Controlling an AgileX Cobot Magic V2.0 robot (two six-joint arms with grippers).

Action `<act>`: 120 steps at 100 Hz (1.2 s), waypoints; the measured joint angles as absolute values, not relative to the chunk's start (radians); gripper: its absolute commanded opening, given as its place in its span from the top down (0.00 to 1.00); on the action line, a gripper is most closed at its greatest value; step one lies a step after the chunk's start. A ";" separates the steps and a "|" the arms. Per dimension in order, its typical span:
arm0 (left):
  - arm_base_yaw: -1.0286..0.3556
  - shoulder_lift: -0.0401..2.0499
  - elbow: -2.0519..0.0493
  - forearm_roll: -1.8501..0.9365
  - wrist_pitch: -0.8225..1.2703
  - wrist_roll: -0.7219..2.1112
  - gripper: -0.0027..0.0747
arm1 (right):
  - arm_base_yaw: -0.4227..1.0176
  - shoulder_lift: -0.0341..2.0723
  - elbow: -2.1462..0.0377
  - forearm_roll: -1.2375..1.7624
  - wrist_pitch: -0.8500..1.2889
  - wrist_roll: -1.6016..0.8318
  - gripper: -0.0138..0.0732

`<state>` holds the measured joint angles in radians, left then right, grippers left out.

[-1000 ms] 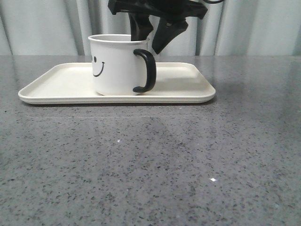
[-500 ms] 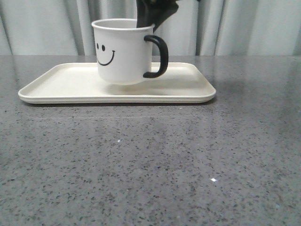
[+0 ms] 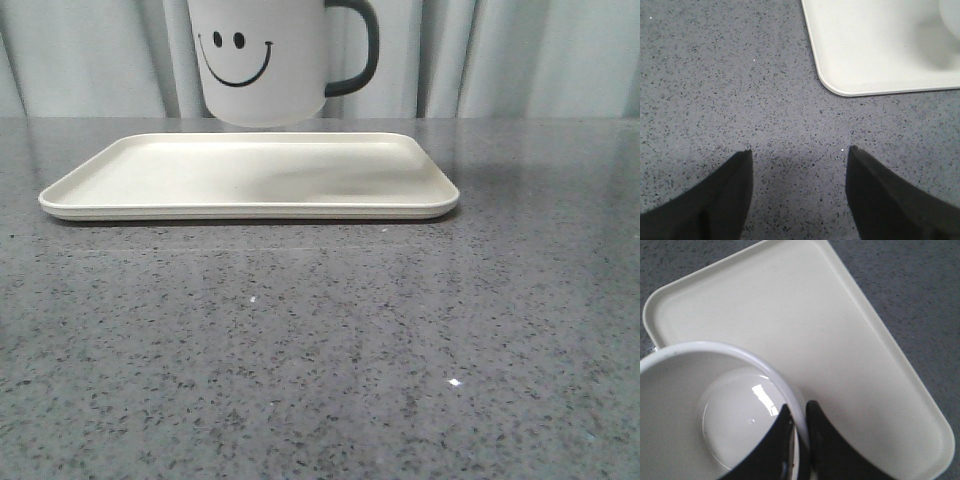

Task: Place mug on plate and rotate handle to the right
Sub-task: 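Lift the mug with the right gripper and turn it, handle swinging away, then lower the turned mug onto the tray and release with the right gripper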

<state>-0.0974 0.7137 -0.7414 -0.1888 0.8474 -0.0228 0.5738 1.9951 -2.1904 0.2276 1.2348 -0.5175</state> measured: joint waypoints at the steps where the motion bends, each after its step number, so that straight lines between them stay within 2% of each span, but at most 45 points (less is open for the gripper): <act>1: -0.097 0.714 -0.741 -0.189 0.847 -0.023 0.44 | 0.572 2.003 -2.195 0.232 1.240 -0.530 0.91; 21: -0.097 0.714 -0.741 -0.189 0.847 -0.023 0.44 | 0.555 2.097 -2.299 0.303 1.253 -0.636 0.91; 43: -0.097 0.714 -0.741 -0.189 0.846 -0.023 0.44 | 0.528 2.122 -2.309 0.315 1.253 -0.726 0.91; 120: -0.097 0.714 -0.741 -0.189 0.846 -0.023 0.44 | 0.522 2.199 -2.313 0.368 1.253 -0.785 0.91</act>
